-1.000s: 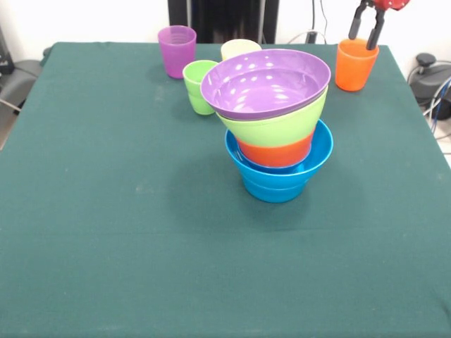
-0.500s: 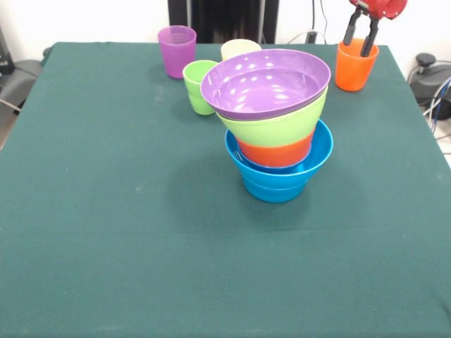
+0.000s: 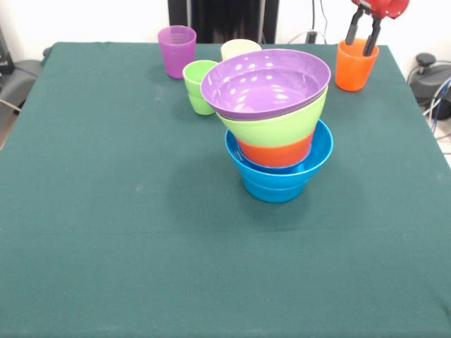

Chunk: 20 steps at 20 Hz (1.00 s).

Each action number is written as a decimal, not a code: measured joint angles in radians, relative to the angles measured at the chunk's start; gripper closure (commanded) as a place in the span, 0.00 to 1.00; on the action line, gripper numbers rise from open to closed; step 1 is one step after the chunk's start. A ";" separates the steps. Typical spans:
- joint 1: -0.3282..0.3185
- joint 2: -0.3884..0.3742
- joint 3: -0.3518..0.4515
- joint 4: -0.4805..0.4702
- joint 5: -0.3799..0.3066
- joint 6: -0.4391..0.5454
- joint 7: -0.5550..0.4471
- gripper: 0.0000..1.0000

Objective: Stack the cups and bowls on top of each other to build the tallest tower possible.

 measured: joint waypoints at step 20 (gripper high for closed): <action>0.105 -0.050 -0.049 0.000 0.000 0.054 0.000 0.00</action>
